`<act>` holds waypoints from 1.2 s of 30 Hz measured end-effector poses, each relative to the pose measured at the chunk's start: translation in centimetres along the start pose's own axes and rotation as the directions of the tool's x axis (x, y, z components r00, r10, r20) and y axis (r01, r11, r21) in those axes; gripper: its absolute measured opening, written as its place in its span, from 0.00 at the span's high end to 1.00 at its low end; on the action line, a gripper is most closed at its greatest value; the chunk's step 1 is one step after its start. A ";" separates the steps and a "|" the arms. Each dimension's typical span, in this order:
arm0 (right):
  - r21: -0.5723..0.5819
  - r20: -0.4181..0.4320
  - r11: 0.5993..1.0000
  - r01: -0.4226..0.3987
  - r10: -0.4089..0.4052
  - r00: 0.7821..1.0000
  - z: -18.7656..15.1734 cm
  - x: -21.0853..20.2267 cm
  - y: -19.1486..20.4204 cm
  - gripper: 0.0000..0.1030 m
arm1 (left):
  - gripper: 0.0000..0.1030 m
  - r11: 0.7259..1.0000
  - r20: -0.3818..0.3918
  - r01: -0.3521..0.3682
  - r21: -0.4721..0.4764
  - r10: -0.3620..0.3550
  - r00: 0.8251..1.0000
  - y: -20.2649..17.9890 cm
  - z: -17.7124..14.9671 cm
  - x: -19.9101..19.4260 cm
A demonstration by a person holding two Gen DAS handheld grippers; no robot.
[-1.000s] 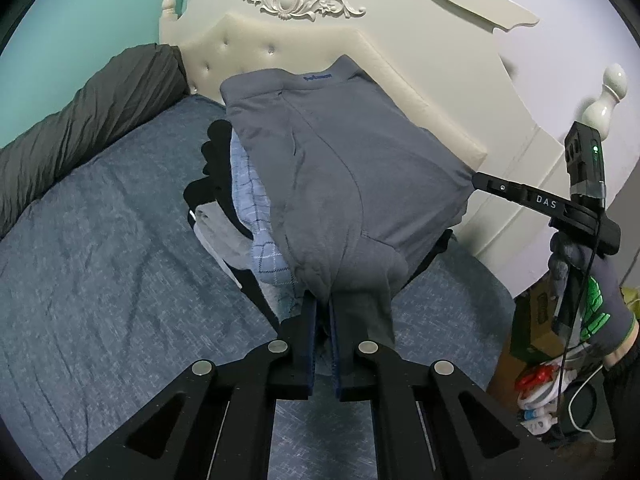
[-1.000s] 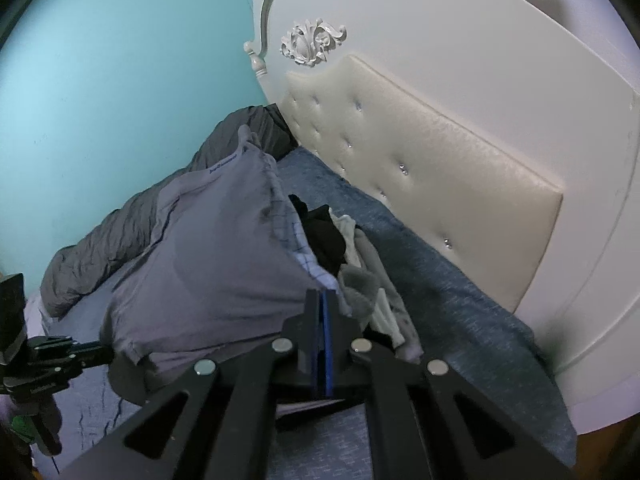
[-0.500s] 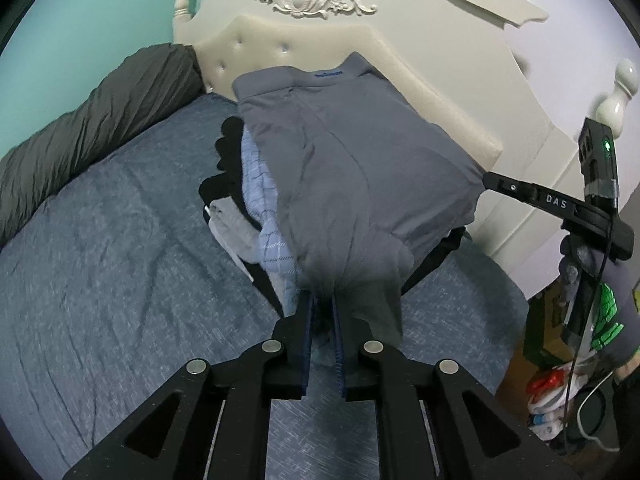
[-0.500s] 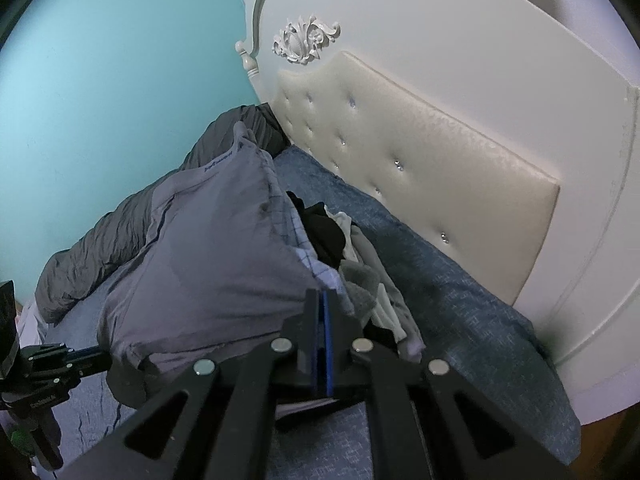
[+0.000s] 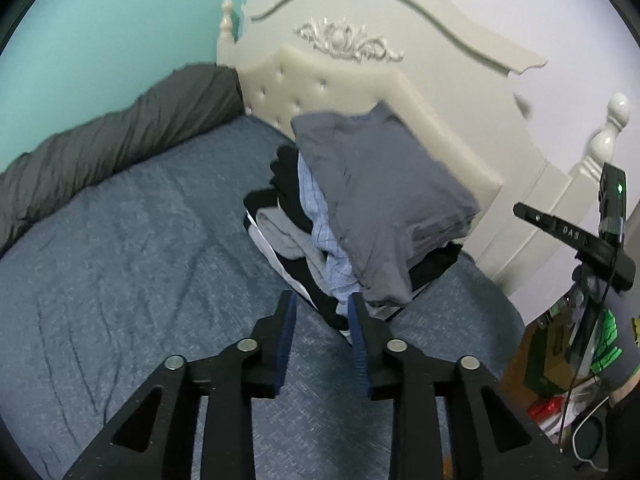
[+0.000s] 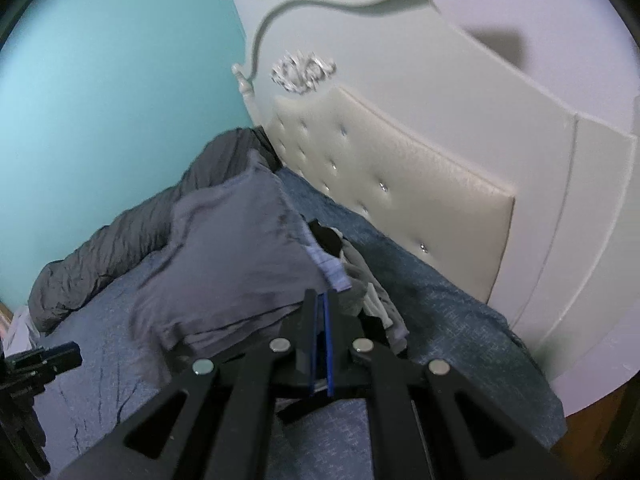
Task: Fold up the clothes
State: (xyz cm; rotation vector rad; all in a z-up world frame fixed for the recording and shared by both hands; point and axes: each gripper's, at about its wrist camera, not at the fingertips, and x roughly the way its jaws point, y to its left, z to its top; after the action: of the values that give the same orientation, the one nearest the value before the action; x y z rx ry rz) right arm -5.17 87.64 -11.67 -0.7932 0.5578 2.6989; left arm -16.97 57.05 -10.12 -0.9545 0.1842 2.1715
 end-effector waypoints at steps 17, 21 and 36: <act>-0.015 0.144 0.999 0.050 -0.047 0.989 -6.0 -17.5 7.3 0.60 | 0.23 1.000 0.217 0.002 0.019 -0.006 0.976 -3.1 -4.7 -16.2; -0.011 0.154 0.998 0.062 -0.060 0.986 -7.6 -20.0 8.5 0.55 | 0.20 0.999 0.245 0.005 0.035 -0.013 0.969 -3.7 -6.2 -18.9; -0.057 0.210 0.992 0.109 -0.095 0.973 -11.6 -26.8 13.0 0.31 | 0.06 0.999 0.318 -0.017 0.037 0.004 0.948 -3.9 -9.7 -24.8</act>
State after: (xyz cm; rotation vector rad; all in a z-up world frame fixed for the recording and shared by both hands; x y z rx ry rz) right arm 17.24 67.02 -1.88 -0.5320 0.3679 2.6737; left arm 2.32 41.64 0.49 -0.5694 0.0762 2.2878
